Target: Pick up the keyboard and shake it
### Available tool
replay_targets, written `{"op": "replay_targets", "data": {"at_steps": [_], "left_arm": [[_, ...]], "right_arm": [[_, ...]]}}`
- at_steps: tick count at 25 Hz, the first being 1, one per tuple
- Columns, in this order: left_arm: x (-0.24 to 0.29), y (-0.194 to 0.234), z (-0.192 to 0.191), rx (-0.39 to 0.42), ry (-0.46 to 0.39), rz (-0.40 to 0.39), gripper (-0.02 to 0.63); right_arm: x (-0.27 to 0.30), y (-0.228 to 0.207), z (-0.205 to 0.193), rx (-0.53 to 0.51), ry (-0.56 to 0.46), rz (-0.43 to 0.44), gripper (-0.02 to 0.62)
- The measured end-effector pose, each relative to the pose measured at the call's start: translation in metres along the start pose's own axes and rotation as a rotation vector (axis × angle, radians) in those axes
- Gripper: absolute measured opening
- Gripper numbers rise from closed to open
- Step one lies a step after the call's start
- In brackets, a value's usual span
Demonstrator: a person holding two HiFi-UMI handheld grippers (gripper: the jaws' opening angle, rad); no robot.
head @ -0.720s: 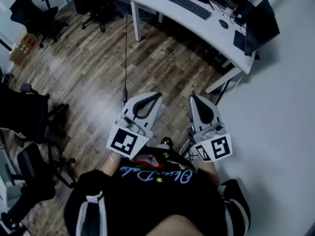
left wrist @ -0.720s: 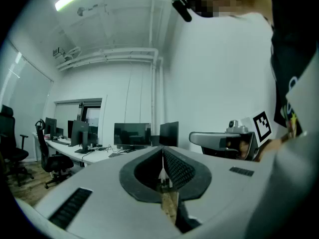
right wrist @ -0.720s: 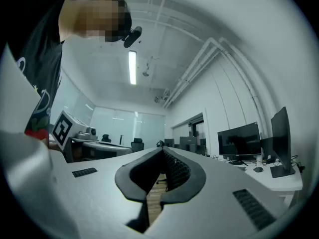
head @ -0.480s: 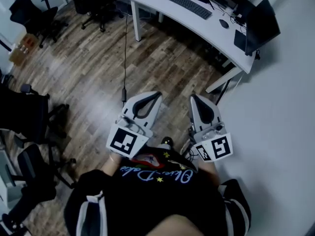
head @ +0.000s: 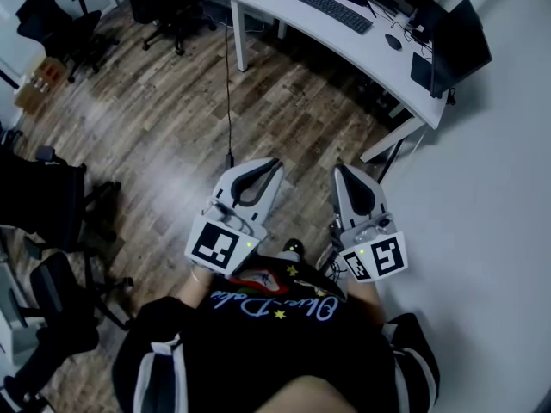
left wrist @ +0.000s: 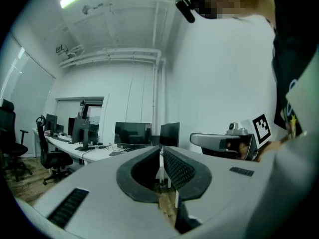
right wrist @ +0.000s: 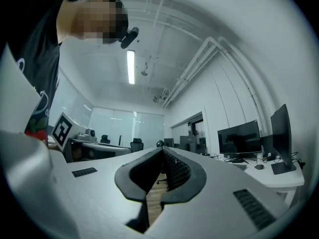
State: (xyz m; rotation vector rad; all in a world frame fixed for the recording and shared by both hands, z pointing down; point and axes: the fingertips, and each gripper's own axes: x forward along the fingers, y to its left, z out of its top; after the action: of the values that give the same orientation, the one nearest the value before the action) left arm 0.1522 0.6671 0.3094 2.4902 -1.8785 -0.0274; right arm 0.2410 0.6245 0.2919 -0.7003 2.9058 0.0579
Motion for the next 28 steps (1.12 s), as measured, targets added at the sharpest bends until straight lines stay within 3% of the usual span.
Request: {"op": "replay_targets", "data": {"at_steps": [8, 11, 16, 28], "left_arm": [[-0.002, 0.011, -0.005, -0.031, 0.018, 0.000, 0.009], [-0.002, 0.018, -0.009, -0.042, 0.031, -0.003, 0.063], [-0.005, 0.028, -0.011, -0.046, 0.037, -0.016, 0.075], [-0.031, 0.075, -0.017, -0.091, 0.034, -0.019, 0.112]], "right_arm": [[0.007, 0.005, -0.009, -0.013, 0.051, -0.003, 0.002], [0.011, 0.006, -0.012, -0.013, 0.064, -0.009, 0.003], [0.021, 0.008, -0.016, -0.015, 0.075, -0.023, 0.005], [0.059, 0.039, -0.027, -0.011, 0.109, -0.034, 0.120]]}}
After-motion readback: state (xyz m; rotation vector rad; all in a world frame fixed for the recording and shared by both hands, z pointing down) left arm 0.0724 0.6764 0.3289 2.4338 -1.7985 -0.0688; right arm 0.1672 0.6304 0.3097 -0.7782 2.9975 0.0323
